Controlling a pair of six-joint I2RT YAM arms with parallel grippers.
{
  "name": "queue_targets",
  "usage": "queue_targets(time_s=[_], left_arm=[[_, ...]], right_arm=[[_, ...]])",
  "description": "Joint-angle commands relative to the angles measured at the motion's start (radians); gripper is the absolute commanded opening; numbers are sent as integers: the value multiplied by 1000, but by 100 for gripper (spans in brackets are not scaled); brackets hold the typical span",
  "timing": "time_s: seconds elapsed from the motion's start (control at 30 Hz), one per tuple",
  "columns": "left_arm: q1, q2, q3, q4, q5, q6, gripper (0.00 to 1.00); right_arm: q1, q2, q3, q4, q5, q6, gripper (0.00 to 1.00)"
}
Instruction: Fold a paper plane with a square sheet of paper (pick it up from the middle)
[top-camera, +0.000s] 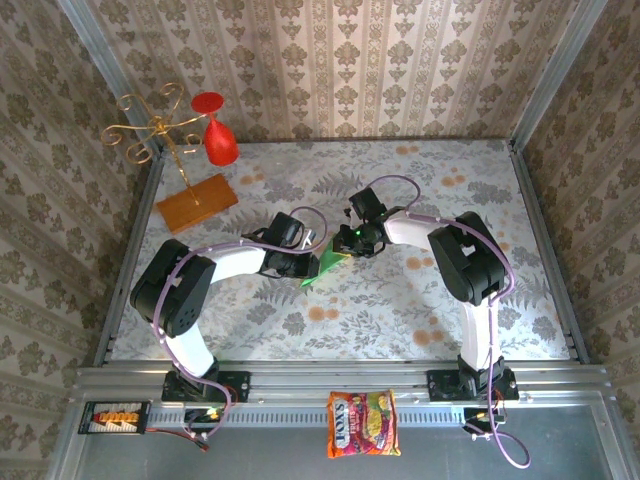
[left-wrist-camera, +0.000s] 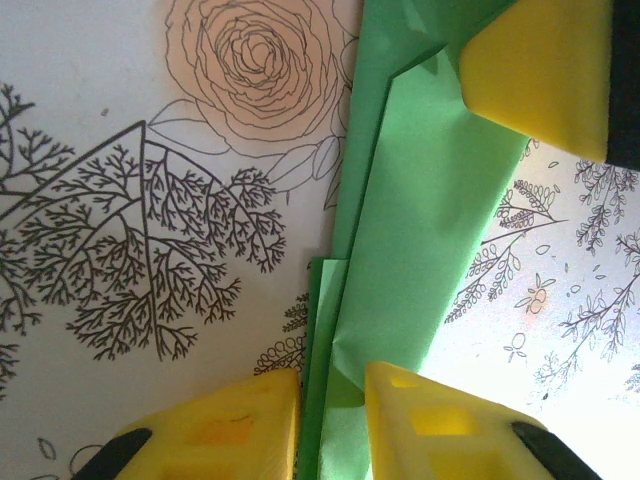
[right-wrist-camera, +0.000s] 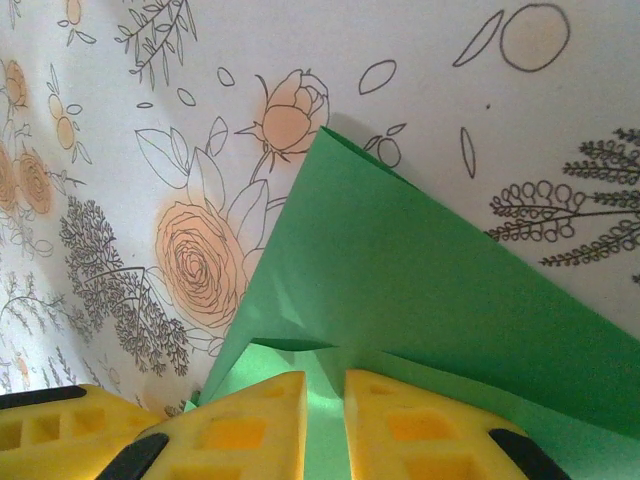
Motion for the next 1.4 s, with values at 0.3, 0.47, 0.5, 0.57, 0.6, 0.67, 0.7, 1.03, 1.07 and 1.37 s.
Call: queue_targets(time_s=[0.3,0.47,0.5,0.57,0.6,0.67,0.7,1.03,1.07,1.37], left_arm=[[4,-95,37,-38,-20,14,30],[17,-118,45,32,9,-17,32],[17,-111,43,54,25,-30,32],[14,-91,41,94,72,-49,31],[13,-80,42,103,88,-56,30],[7,-63,47,119,117,-62,27],[3,-54,52,125,133,-66,25],[-17,26,57,128,132,-89,16],[-16,29,53,128,132,-92,15],[-15,40,5,118,91,-113,12]], right_arm=[[5,37,61,-137,62,-54,19],[8,41,70,-140,45,-58,18],[9,40,69,-137,42,-57,18],[10,41,74,-133,32,-54,18],[10,43,73,-132,30,-53,18],[10,43,76,-132,26,-52,18],[10,42,78,-131,25,-52,19],[10,37,86,-130,12,-49,18],[10,37,85,-129,11,-48,18],[5,22,105,-118,-14,-38,19]])
